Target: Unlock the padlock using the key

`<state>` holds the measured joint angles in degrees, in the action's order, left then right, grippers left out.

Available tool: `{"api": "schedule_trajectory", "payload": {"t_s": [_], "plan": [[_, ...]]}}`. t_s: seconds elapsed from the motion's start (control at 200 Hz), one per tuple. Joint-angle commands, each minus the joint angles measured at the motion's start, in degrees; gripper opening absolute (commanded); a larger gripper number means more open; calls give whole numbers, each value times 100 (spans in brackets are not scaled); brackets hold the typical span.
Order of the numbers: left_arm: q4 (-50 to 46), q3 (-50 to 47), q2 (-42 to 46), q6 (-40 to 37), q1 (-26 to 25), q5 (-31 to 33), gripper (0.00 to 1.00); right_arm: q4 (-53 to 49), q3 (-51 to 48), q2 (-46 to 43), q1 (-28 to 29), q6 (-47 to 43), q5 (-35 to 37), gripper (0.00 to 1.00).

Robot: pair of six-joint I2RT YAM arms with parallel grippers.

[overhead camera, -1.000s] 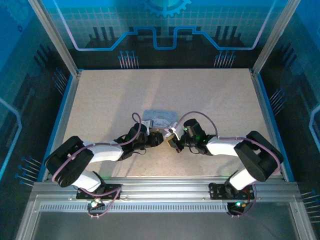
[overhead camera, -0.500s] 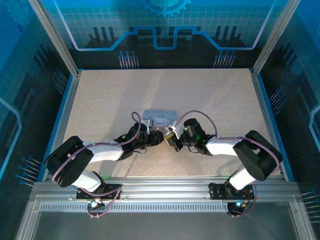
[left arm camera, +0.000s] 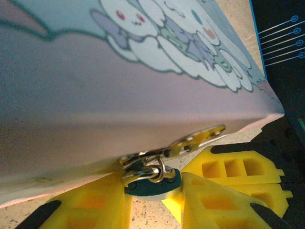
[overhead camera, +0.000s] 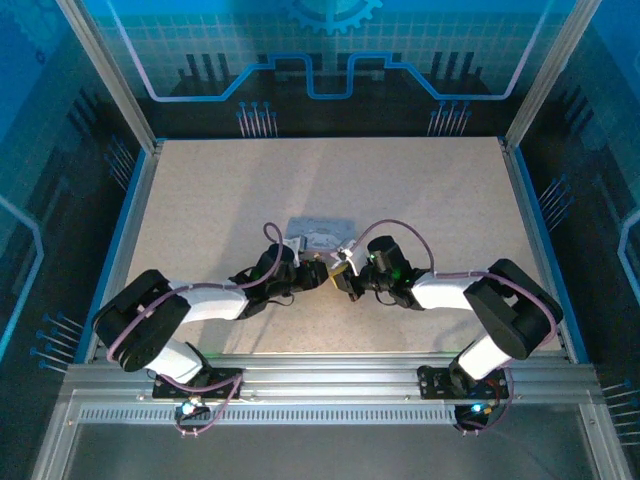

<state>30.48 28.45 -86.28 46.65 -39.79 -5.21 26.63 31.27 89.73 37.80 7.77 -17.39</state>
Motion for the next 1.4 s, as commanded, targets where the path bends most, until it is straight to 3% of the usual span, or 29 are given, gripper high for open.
{"api": "schedule_trajectory", "payload": {"t_s": [0.0,0.245,0.575,1.055,1.396], "plan": [[285,75,-205,75,-111,-532,29,775,136,85,-18,102,-109,6],[556,64,-632,193,-137,-538,30,640,-61,174,-20,91,60,6],[679,-35,-736,270,-147,-378,42,537,-210,438,-23,200,241,6],[245,-462,185,413,-105,172,66,514,-415,591,69,525,141,6],[217,-1060,1039,794,-84,446,67,55,-393,14,204,1007,-27,5]]}}
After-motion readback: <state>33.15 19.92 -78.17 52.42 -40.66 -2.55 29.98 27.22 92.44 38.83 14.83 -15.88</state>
